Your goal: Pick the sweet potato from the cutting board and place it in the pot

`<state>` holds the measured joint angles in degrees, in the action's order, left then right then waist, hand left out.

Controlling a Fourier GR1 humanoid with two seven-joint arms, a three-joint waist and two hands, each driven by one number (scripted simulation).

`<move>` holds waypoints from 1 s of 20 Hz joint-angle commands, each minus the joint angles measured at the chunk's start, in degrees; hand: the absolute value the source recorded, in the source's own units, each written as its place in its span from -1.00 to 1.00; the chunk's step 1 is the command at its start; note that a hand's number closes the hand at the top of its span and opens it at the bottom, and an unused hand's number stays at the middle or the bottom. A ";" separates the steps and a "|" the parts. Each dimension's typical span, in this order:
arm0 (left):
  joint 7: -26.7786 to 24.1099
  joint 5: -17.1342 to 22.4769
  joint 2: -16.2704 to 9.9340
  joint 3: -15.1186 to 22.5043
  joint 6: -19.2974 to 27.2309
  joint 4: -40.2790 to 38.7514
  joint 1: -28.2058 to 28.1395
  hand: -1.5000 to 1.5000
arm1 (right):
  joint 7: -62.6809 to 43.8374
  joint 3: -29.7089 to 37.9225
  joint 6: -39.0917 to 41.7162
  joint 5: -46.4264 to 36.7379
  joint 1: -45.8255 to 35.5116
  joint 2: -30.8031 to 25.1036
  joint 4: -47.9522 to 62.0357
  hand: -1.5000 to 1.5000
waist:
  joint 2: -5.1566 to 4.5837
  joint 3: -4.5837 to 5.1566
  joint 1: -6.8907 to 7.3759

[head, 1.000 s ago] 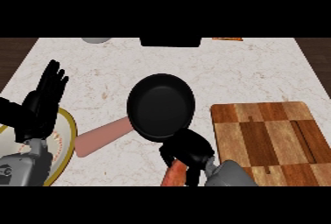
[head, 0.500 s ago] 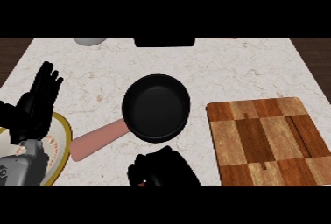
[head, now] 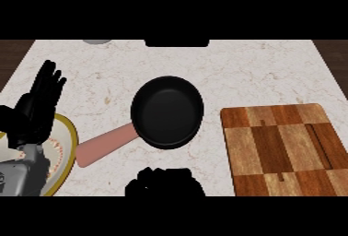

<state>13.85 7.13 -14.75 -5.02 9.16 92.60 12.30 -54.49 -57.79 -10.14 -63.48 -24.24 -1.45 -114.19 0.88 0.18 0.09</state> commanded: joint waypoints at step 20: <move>-0.04 -1.52 2.56 0.95 0.78 1.58 -0.32 0.00 | -0.91 16.44 -5.87 0.09 -21.82 -2.01 32.01 1.00 | -0.94 -0.15 0.36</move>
<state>14.11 5.88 -13.39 -4.44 9.28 93.66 12.66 -56.57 -42.22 -15.88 -59.46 -46.19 -2.70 -88.41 -0.05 0.05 0.71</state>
